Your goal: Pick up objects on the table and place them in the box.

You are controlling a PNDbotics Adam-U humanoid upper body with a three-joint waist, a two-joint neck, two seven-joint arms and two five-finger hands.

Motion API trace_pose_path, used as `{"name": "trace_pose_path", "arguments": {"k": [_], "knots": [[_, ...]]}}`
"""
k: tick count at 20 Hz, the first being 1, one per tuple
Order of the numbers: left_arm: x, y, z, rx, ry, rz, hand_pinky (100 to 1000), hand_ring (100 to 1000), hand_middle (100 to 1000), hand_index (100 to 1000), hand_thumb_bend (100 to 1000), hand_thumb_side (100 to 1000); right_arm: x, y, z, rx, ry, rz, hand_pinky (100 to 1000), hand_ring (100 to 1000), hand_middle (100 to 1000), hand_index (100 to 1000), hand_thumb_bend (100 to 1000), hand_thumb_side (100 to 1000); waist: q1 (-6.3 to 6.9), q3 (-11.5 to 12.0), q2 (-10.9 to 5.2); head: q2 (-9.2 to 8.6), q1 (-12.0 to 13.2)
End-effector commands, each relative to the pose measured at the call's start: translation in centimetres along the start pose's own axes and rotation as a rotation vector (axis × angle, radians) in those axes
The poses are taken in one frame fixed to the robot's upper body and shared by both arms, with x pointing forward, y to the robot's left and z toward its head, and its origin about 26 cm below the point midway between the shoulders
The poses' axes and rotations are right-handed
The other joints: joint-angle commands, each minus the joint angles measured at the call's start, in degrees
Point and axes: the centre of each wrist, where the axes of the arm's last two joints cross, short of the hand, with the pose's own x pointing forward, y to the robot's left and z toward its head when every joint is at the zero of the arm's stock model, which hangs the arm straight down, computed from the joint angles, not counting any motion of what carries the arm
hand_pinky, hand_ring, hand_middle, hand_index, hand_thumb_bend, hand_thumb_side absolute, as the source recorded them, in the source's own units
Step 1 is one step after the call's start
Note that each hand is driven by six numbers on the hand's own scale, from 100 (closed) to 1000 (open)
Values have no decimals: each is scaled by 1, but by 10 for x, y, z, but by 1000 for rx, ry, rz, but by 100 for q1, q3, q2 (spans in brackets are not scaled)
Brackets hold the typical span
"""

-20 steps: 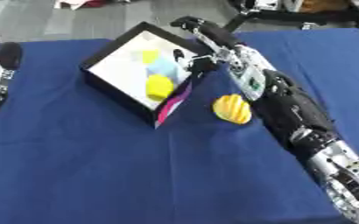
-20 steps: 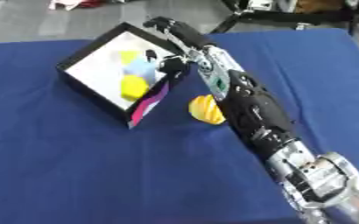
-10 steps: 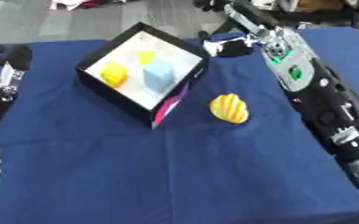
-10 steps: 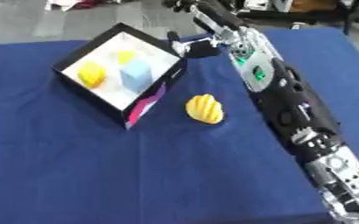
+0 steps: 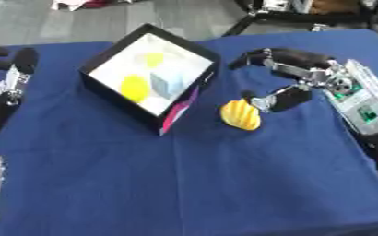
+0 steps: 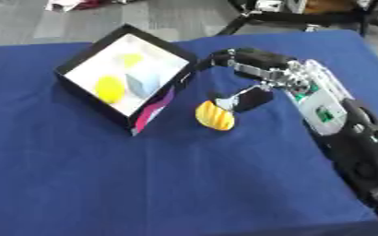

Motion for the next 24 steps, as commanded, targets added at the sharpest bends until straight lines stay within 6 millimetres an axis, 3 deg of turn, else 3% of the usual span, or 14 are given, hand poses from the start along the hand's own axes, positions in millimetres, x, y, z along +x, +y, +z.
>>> {"name": "trace_pose_path", "arguments": {"k": [1, 6, 10, 18, 24], "knots": [[3, 7, -4, 9, -23, -18, 827, 614, 604, 842, 746, 705, -13, 3, 9, 58, 90, 73, 910, 892, 870, 939, 100, 525, -77, -5, -146, -11, 19], [3, 7, -3, 6, -22, -14, 827, 616, 605, 843, 742, 706, -35, 33, 5, 127, 217, 137, 921, 901, 890, 952, 100, 482, -52, -1, -143, -11, 13], [3, 6, -3, 5, -20, -12, 827, 616, 605, 843, 742, 707, -45, 45, -1, 117, 257, 170, 921, 900, 889, 952, 100, 418, -40, 3, -139, -11, 5], [3, 6, -3, 4, -18, -10, 828, 617, 606, 843, 742, 707, -43, 34, -15, 40, 221, 173, 913, 893, 878, 947, 100, 326, -27, 7, -148, -11, -14], [3, 6, -3, 4, -19, -11, 827, 618, 607, 844, 740, 707, -38, 26, -18, 12, 182, 138, 909, 893, 882, 950, 100, 390, -30, 13, -159, -11, -20]]}}
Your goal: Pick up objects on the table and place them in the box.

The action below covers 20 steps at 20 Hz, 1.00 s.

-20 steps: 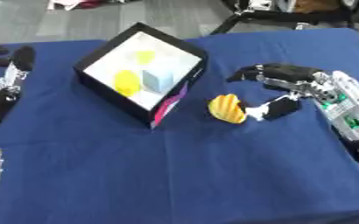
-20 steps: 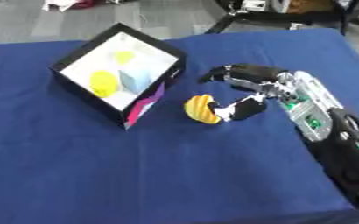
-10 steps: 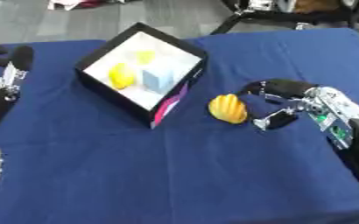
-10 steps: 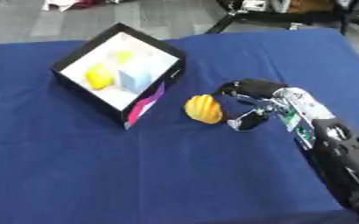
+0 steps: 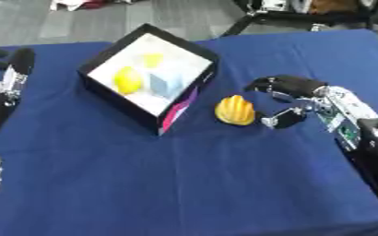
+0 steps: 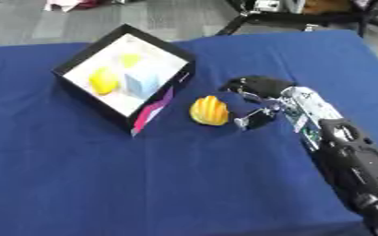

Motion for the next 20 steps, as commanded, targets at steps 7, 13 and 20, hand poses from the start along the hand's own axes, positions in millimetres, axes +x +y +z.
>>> {"name": "trace_pose_path", "arguments": {"k": [7, 13, 20], "knots": [[4, 5, -2, 3, -21, -10, 828, 618, 608, 844, 739, 707, 6, -31, 3, -25, -94, -59, 914, 905, 923, 966, 100, 589, -31, 6, -166, -11, -13], [4, 6, -2, 3, -22, -9, 828, 619, 608, 844, 740, 706, 12, -30, -3, 16, -121, -65, 918, 910, 940, 975, 100, 731, -21, 7, -174, -11, -28], [5, 5, -2, -1, -22, -6, 828, 619, 608, 844, 737, 708, 21, -25, -17, 80, -141, 22, 929, 917, 943, 979, 100, 697, -8, 14, -171, -11, -56]]}}
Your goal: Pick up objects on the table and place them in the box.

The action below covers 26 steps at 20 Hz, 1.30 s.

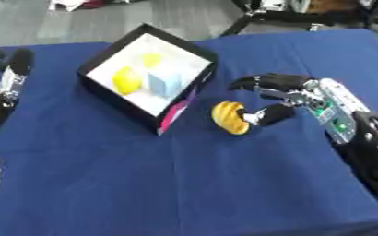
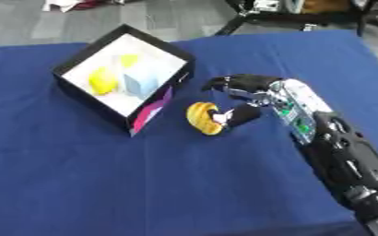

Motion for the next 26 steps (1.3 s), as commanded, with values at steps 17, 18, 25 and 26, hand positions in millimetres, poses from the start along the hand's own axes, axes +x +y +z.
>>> {"name": "trace_pose_path", "arguments": {"k": [17, 18, 25, 26], "knots": [[5, 5, -2, 6, -24, -3, 828, 621, 609, 844, 737, 708, -4, -26, 7, -325, 47, 138, 833, 717, 330, 468, 100, 223, -13, 20, -186, -11, -1], [5, 5, -2, 6, -24, -4, 829, 621, 610, 845, 736, 708, -3, -36, 11, -366, 40, 138, 830, 712, 325, 463, 100, 214, -15, 20, -188, -11, 6], [6, 4, -2, 0, -28, 5, 828, 621, 610, 845, 736, 708, 3, -113, 24, -587, -2, 53, 808, 683, 318, 452, 100, 199, 8, 68, -198, -11, -16], [6, 3, -2, -3, -29, 8, 829, 621, 610, 845, 736, 708, 3, -117, 19, -595, -5, 27, 805, 678, 315, 450, 100, 201, 17, 89, -194, -11, -39]]}}
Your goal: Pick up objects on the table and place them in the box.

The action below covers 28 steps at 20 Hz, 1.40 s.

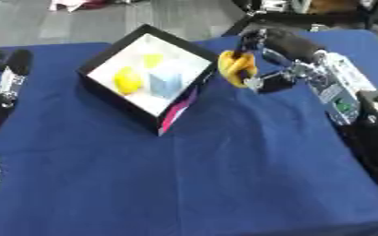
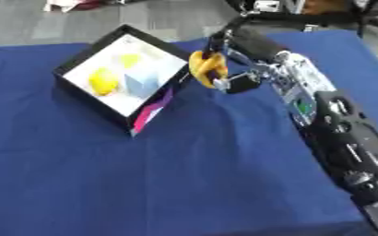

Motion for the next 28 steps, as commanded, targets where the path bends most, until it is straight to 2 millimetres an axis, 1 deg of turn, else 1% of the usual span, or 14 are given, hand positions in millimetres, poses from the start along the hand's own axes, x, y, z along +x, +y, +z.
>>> {"name": "trace_pose_path", "arguments": {"k": [1, 4, 8, 9, 10, 12, 13, 14, 17, 21, 22, 23, 25, 28], "knots": [[7, 2, -2, -4, -29, 11, 828, 621, 610, 844, 736, 708, -4, -15, -16, -53, 18, -57, 803, 675, 318, 452, 100, 202, 25, 43, -178, -11, -60], [10, -2, -3, -15, -37, 29, 828, 621, 610, 844, 736, 708, -6, 4, -38, -42, 36, -110, 798, 669, 321, 454, 100, 204, 61, 149, -139, -11, -153], [16, -7, -5, -30, -58, 59, 828, 622, 610, 843, 735, 708, -6, 45, -58, -10, 87, -150, 798, 675, 346, 479, 100, 203, 112, 350, -59, -11, -300], [17, -8, -5, -34, -61, 64, 828, 622, 610, 843, 735, 708, -5, 55, -61, -1, 104, -159, 800, 686, 384, 517, 100, 204, 122, 392, -45, -11, -329], [18, -9, -6, -38, -63, 68, 828, 622, 610, 844, 734, 708, -5, 64, -63, 1, 119, -164, 805, 703, 444, 574, 100, 206, 130, 420, -36, -11, -350], [19, -10, -6, -42, -67, 74, 828, 622, 610, 844, 733, 708, -3, 76, -67, -7, 128, -161, 833, 768, 609, 747, 100, 204, 138, 454, -19, -11, -375], [20, -10, -6, -42, -67, 74, 828, 622, 610, 844, 734, 708, -1, 79, -68, -3, 120, -146, 864, 820, 748, 854, 100, 201, 138, 460, -13, -11, -380], [20, -10, -6, -42, -67, 74, 829, 622, 610, 844, 734, 708, 0, 80, -70, 4, 109, -127, 889, 858, 841, 918, 100, 292, 137, 459, -10, -11, -381], [19, -10, -6, -41, -64, 73, 829, 622, 610, 844, 732, 708, 4, 72, -72, 3, 74, -55, 929, 911, 933, 971, 100, 457, 132, 441, -8, -11, -357], [17, -9, -5, -38, -59, 67, 829, 622, 610, 845, 730, 710, 3, 62, -70, 17, 67, -19, 957, 951, 987, 1000, 100, 509, 122, 383, -30, -11, -314], [16, -8, -5, -38, -56, 65, 829, 622, 610, 845, 730, 709, 3, 58, -69, 17, 63, -17, 957, 953, 989, 1000, 100, 493, 118, 362, -37, -11, -301], [16, -8, -4, -37, -53, 63, 829, 622, 610, 845, 729, 710, 2, 52, -67, 5, 56, -19, 952, 946, 980, 997, 100, 367, 112, 336, -46, -11, -274], [14, -7, -4, -32, -48, 56, 829, 622, 610, 845, 728, 710, 1, 36, -60, -60, 34, -38, 932, 921, 949, 974, 100, 220, 91, 269, -68, -11, -207], [9, -4, -2, -22, -36, 41, 829, 622, 610, 844, 728, 709, 1, 7, -39, -181, 5, -101, 902, 887, 902, 943, 100, 271, 28, 128, -97, -11, -103]]}}
